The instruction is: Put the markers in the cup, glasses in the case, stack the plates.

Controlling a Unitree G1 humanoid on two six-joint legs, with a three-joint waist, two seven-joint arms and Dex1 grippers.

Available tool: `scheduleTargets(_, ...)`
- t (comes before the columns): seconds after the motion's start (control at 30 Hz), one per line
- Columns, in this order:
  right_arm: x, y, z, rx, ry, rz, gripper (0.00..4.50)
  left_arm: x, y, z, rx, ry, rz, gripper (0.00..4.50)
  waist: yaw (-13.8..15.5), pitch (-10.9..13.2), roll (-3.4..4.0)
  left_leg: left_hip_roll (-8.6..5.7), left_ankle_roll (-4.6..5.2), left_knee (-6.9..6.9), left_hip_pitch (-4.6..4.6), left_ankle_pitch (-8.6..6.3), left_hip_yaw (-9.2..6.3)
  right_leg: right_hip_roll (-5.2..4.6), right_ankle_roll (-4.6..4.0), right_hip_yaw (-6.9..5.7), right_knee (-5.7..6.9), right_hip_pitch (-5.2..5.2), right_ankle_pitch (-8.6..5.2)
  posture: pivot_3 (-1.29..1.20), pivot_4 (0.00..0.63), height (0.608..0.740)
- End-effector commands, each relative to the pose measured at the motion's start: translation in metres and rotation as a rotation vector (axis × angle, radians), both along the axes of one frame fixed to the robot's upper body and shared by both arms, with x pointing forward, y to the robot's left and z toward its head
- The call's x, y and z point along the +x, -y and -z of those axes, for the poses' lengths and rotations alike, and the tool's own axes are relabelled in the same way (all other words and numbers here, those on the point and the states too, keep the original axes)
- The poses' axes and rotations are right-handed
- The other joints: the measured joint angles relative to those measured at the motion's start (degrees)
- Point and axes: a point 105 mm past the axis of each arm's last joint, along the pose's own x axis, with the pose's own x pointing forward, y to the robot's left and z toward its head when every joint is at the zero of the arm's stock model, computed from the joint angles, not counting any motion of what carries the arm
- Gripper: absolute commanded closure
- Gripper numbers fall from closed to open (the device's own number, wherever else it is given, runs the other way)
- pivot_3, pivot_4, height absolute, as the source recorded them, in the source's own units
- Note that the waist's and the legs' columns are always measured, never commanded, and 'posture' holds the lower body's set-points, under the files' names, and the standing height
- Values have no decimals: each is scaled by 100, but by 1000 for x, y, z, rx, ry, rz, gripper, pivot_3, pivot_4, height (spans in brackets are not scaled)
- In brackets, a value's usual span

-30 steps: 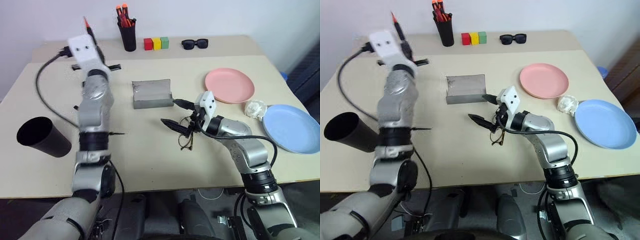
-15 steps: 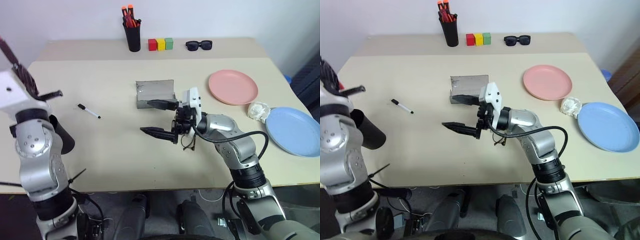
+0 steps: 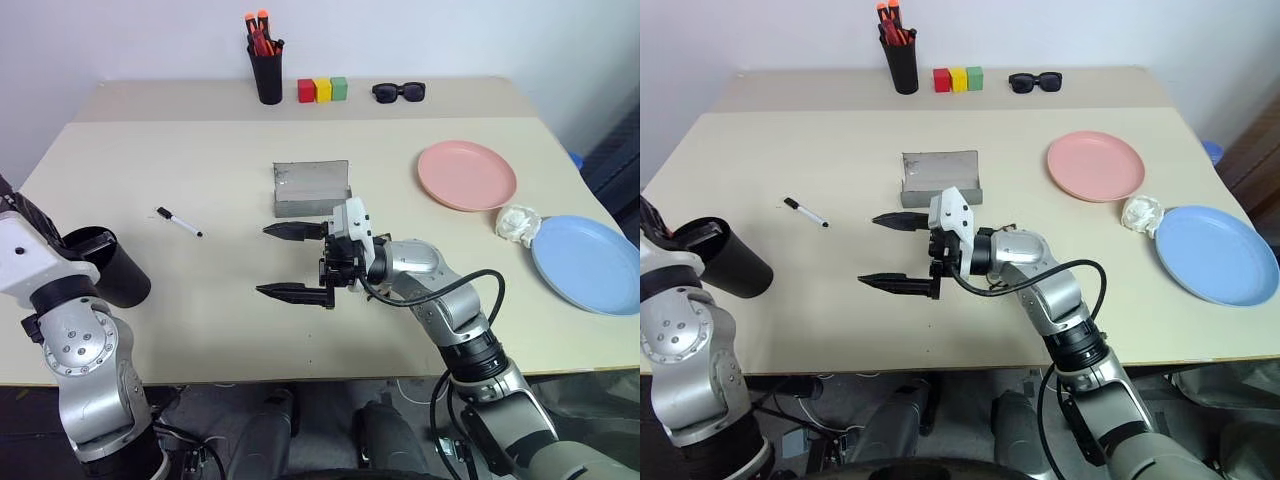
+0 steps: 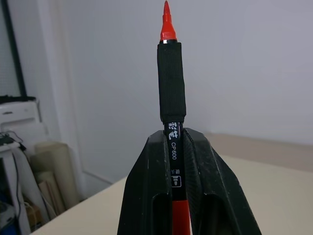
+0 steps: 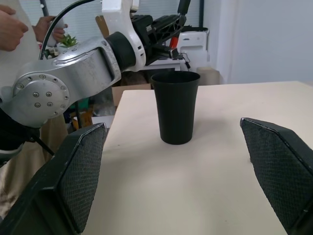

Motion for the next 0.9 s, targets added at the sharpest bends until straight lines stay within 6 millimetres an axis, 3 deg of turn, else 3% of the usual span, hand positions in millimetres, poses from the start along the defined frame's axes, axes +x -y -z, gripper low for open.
scheduleTargets(0.03, -1, 0, -8, 25, 22, 19, 0, -4, 0, 1, 34, 8, -37, 4481, 0, 0, 0, 0, 0, 0, 0, 0, 0, 0, 0, 0, 0, -1, 0, 0, 150, 734)
scheduleTargets(0.33, -2, 3, -10, 34, 13, 39, 0, -1, 7, 21, 8, -26, -26, 4481, 0, 0, 0, 0, 1, -1, 1, -1, 0, -1, -1, 0, -3, -1, 0, 0, 150, 734)
scheduleTargets(0.67, -1, 1, -12, 30, 11, 34, 0, -9, 10, 31, -3, -49, -64, 4481, 4, 0, 0, 0, 2, -2, 1, -2, -1, -2, -1, -2, -4, -4, -1, 0, 150, 734)
scheduleTargets(0.77, -1, 1, -12, 30, 12, 32, 0, -9, 10, 31, 1, -55, -74, 3337, 3, 0, 0, 0, 2, -2, 1, -3, 0, -2, -2, -2, -6, -4, -1, 0, 150, 734)
scheduleTargets(0.9, -2, 0, -13, 29, 12, 26, 0, -10, 11, 32, -7, -54, -76, 1413, 3, 0, 0, 0, 2, -2, 1, -3, 0, -2, -2, -2, -6, -3, -1, 0, 150, 734)
